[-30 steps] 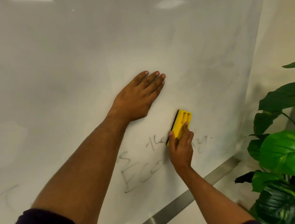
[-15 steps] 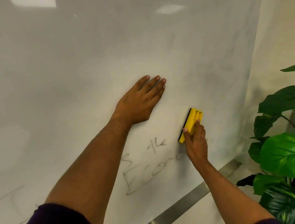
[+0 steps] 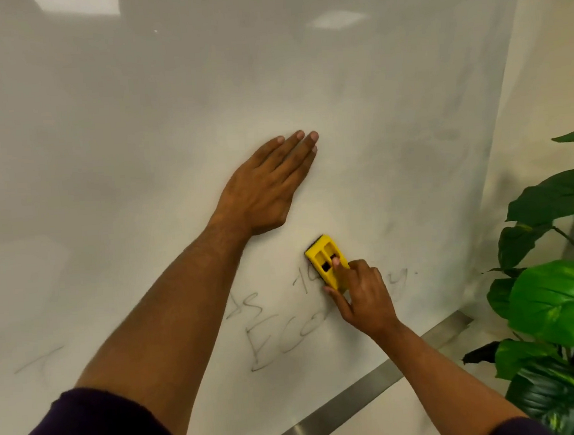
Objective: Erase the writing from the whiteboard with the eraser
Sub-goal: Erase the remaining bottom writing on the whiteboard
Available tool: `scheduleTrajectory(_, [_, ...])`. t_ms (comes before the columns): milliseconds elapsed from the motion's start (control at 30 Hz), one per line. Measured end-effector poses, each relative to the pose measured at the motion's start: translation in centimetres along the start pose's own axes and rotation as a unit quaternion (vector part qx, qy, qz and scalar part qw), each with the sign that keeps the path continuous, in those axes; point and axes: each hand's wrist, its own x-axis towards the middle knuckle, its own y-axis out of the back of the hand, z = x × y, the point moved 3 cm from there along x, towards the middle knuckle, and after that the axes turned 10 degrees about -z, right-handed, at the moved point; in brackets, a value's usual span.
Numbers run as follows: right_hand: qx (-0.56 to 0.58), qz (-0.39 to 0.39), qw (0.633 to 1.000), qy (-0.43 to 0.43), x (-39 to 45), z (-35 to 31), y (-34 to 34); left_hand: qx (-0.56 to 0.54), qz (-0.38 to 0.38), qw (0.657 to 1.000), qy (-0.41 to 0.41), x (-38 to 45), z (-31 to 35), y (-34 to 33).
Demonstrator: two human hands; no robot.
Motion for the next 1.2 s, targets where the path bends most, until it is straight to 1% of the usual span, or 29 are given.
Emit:
scheduleTrajectory(67, [-0.027, -0.004, 0.999, 0.02, -0.7, 0.7, -0.2, -0.008, -0.006, 1.0, 0.025, -0.3, -0.8, 0.2])
scheduleTrajectory(133, [-0.035, 0.014, 0.999, 0.014, -0.3, 0.9, -0.1, -0.01, -0.021, 0.999, 0.03, -0.3, -0.9, 0.2])
scheduleTrajectory(267, [0.029, 0.093, 0.988, -0.117, 2.2, -0.2, -0.4, -0.007, -0.037, 0.999, 0.032, -0.3, -0.7, -0.1])
scheduleTrajectory(300, [0.042, 0.103, 0.986, -0.122, 2.5, -0.7, -0.7, -0.009, -0.039, 0.999, 0.031, -0.3, -0.7, -0.2])
scheduleTrajectory(333, [0.043, 0.106, 0.988, -0.101, 2.5, -1.1, -0.9, -0.008, -0.039, 0.999, 0.031, -0.4, -0.7, -0.3])
scheduleTrajectory(433, [0.0, 0.077, 0.997, 0.028, 1.1, -0.8, -1.3, -0.005, -0.036, 0.999, 0.032, -0.4, -0.8, -0.5])
scheduleTrajectory(467, [-0.006, 0.063, 0.997, 0.035, 0.5, 0.0, -1.3, -0.007, -0.037, 0.999, 0.03, -0.5, -0.8, -0.4])
scheduleTrajectory(500, [0.003, 0.052, 0.999, 0.009, 0.0, 1.1, -1.1, -0.009, -0.038, 0.999, 0.027, -0.5, -0.8, -0.4])
scheduleTrajectory(533, [0.029, 0.049, 0.997, -0.052, -0.1, 2.1, -0.7, -0.009, -0.039, 0.999, 0.025, -0.6, -0.8, -0.4])
scheduleTrajectory(567, [0.071, 0.06, 0.985, -0.142, -0.1, 3.4, -0.4, -0.008, -0.036, 0.999, 0.024, -0.6, -0.8, -0.4])
scheduleTrajectory(600, [0.13, 0.075, 0.956, -0.252, -0.1, 4.9, -0.2, -0.009, -0.033, 0.999, 0.023, -0.6, -0.8, -0.4])
scheduleTrajectory(633, [0.191, 0.083, 0.909, -0.362, 0.1, 6.8, -0.1, -0.009, -0.03, 0.999, 0.023, -0.6, -0.8, -0.4])
scheduleTrajectory(667, [0.243, 0.08, 0.851, -0.459, 0.4, 8.6, 0.2, -0.008, -0.027, 0.999, 0.022, -0.5, -0.8, -0.4])
scheduleTrajectory(700, [0.276, 0.07, 0.799, -0.529, 0.6, 10.1, 0.4, -0.006, -0.024, 0.999, 0.023, -0.5, -0.8, -0.4])
scheduleTrajectory(733, [0.291, 0.054, 0.767, -0.569, 0.8, 11.2, 0.6, -0.004, -0.021, 1.0, 0.023, -0.5, -0.7, -0.4])
scheduleTrajectory(767, [0.292, 0.039, 0.755, -0.586, 0.9, 11.6, 0.8, 0.0, -0.019, 1.0, 0.023, -0.6, -0.7, -0.4])
scheduleTrajectory(800, [0.291, 0.039, 0.761, -0.579, 1.2, 11.3, 1.0, 0.006, -0.017, 1.0, 0.022, -0.5, -0.6, -0.5])
scheduleTrajectory(833, [0.289, 0.055, 0.784, -0.546, 1.6, 10.4, 1.2, 0.012, -0.016, 1.0, 0.021, -0.4, -0.5, -0.5])
scheduleTrajectory(867, [0.276, 0.076, 0.827, -0.483, 2.0, 9.1, 1.3, 0.016, -0.015, 1.0, 0.02, -0.4, -0.5, -0.6])
scheduleTrajectory(900, [0.253, 0.09, 0.876, -0.399, 2.5, 7.7, 1.5, 0.019, -0.013, 1.0, 0.02, -0.4, -0.4, -0.6])
scheduleTrajectory(933, [0.223, 0.087, 0.916, -0.323, 2.8, 6.3, 1.5, 0.023, -0.011, 0.999, 0.021, -0.4, -0.5, -0.7])
scheduleTrajectory(967, [0.194, 0.082, 0.938, -0.276, 3.1, 5.7, 1.5, 0.025, -0.01, 0.999, 0.021, -0.4, -0.5, -0.6])
scheduleTrajectory(1000, [0.189, 0.085, 0.943, -0.26, 3.4, 5.8, 1.5, 0.023, -0.012, 0.999, 0.02, -0.4, -0.5, -0.6])
scheduleTrajectory(1033, [0.192, 0.096, 0.936, -0.278, 3.4, 6.4, 1.5, 0.02, -0.015, 0.999, 0.019, -0.4, -0.6, -0.6])
scheduleTrajectory(1067, [0.208, 0.112, 0.913, -0.332, 3.1, 7.3, 1.3, 0.019, -0.018, 0.999, 0.019, -0.4, -0.6, -0.6])
scheduleTrajectory(1100, [0.244, 0.122, 0.868, -0.416, 2.7, 8.4, 1.1, 0.019, -0.021, 0.999, 0.019, -0.4, -0.6, -0.6])
scheduleTrajectory(1133, [0.28, 0.116, 0.807, -0.508, 2.1, 9.5, 0.8, 0.016, -0.024, 0.999, 0.018, -0.4, -0.6, -0.6])
scheduleTrajectory(1167, [0.29, 0.099, 0.761, -0.571, 1.7, 9.7, 0.4, 0.012, -0.028, 0.999, 0.018, -0.5, -0.5, -0.6])
scheduleTrajectory(1200, [0.279, 0.079, 0.753, -0.59, 1.4, 9.1, 0.2, 0.01, -0.031, 0.999, 0.016, -0.5, -0.5, -0.6])
